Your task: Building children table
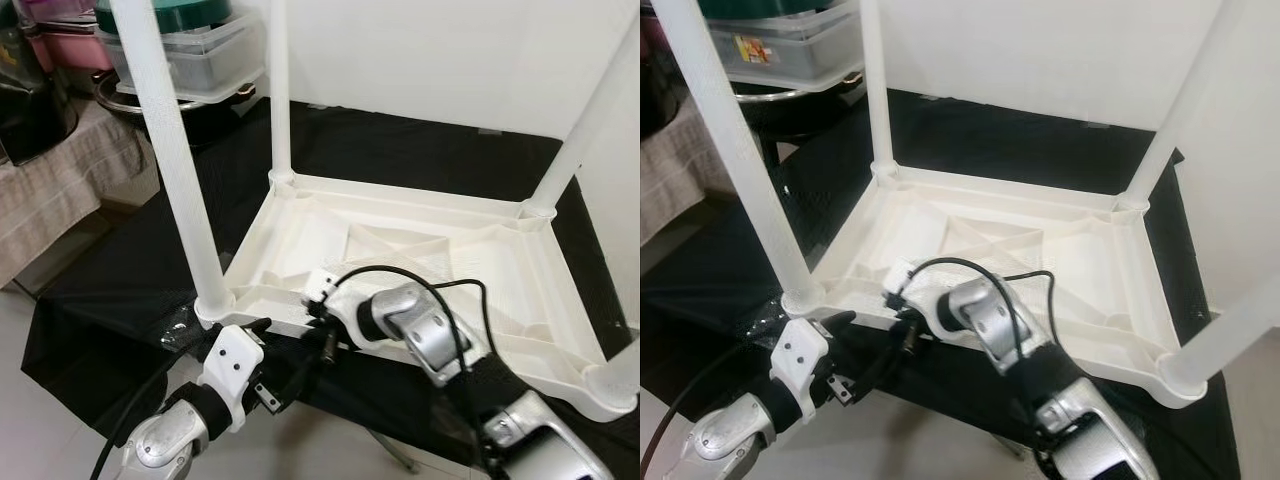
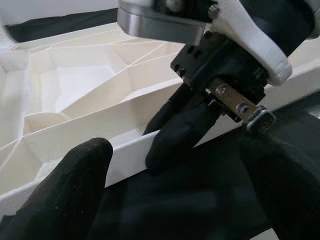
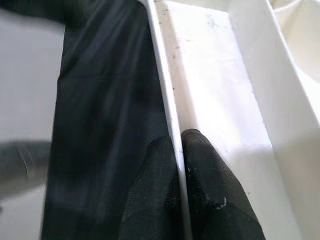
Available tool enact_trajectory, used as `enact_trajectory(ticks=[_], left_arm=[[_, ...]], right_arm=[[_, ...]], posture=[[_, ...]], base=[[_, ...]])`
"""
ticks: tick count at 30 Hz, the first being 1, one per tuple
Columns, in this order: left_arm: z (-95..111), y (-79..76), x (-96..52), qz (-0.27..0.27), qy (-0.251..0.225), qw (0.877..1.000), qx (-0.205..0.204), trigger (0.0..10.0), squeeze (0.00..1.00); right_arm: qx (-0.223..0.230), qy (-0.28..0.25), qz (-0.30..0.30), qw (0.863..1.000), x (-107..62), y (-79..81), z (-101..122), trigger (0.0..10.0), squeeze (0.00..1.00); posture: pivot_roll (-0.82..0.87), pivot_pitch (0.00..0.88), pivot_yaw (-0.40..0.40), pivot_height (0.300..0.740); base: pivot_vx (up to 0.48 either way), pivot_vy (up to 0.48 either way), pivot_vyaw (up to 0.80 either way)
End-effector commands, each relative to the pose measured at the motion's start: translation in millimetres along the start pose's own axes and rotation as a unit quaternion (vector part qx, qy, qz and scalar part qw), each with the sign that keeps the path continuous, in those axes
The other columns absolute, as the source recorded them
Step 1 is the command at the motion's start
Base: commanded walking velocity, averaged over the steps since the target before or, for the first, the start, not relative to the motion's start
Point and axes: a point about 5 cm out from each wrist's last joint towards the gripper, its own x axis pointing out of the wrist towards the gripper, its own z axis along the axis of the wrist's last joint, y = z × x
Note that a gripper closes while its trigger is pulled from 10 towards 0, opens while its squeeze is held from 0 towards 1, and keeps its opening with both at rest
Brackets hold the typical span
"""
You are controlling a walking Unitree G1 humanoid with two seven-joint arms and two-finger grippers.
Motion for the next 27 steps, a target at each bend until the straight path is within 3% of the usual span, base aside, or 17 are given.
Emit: enact_trajectory(ticks=[1,6,7,8,10,17,19,23,24,25,27], left_arm=[[-1.5,-2.9,0.3,-0.004,0.004,1.0,0.004,10.0,0.0],[-1.3,-2.8,0.2,-0.003,0.003,1.0,0.003,10.0,0.0],[-1.4,-2.8,0.2,-0.003,0.003,1.0,0.003,10.0,0.0],[-1.4,-2.7,0.3,-0.003,0.003,1.0,0.003,10.0,0.0],[-1.5,-2.6,0.4,-0.004,0.003,1.0,0.004,10.0,0.0],[-1.8,-2.2,0.2,-0.004,0.003,1.0,0.004,10.0,0.0],[-2.2,-2.3,0.2,-0.006,0.004,1.0,0.005,10.0,0.0],[-2.2,-2.4,0.3,-0.007,0.004,1.0,0.005,10.0,0.0],[-2.0,-1.9,0.1,-0.005,0.004,1.0,0.005,10.0,0.0],[-2.0,-1.9,0.1,-0.005,0.004,1.0,0.005,10.0,0.0],[-1.7,-0.6,-0.2,0.003,0.004,1.0,0.002,10.0,0.0]], right_arm=[[0.038,-0.017,-0.067,0.997,-3.2,-6.4,6.9,10.0,0.0],[0.062,-0.015,-0.053,0.997,-1.7,3.6,9.6,10.0,0.0],[0.071,-0.019,-0.041,0.996,-1.6,9.4,12.4,10.0,0.67],[0.078,-0.024,-0.03,0.996,-1.7,13.8,14.6,10.0,1.0],[0.084,-0.025,-0.018,0.996,-3.8,17.0,16.7,10.0,1.0],[0.062,-0.011,-0.058,0.996,-23.3,-10.0,10.7,10.0,1.0],[0.033,-0.067,-0.078,0.994,-51.6,-33.3,24.2,10.0,1.0],[0.025,-0.082,-0.075,0.994,-56.6,-34.6,27.8,10.0,1.0],[0.003,-0.177,-0.026,0.984,-81.7,-29.4,44.5,10.0,1.0],[0.003,-0.177,-0.026,0.984,-81.7,-29.4,44.5,10.0,1.0],[-0.012,-0.242,0.014,0.97,-101.3,-19.3,48.6,10.0,1.0]], posture=[[-0.01,0.083,-0.041,0.74],[-0.01,0.083,-0.041,0.74],[-0.01,0.083,-0.042,0.74],[-0.01,0.083,-0.042,0.74],[-0.01,0.082,-0.042,0.74],[-0.02,0.081,-0.038,0.74],[-0.02,0.079,-0.036,0.74],[-0.02,0.079,-0.036,0.74],[-0.01,0.076,-0.039,0.74],[-0.01,0.076,-0.039,0.74],[-0.01,0.075,-0.039,0.74]], base=[[0.0,0.0,0.0],[0.0,0.0,0.0],[0.0,0.0,0.0],[0.0,0.0,0.0],[0.0,0.0,0.0],[0.0,0.0,0.0],[0.0,0.0,0.0],[0.0,0.0,0.0],[0.0,0.0,0.0],[0.0,0.0,0.0],[0.0,0.0,0.0]])
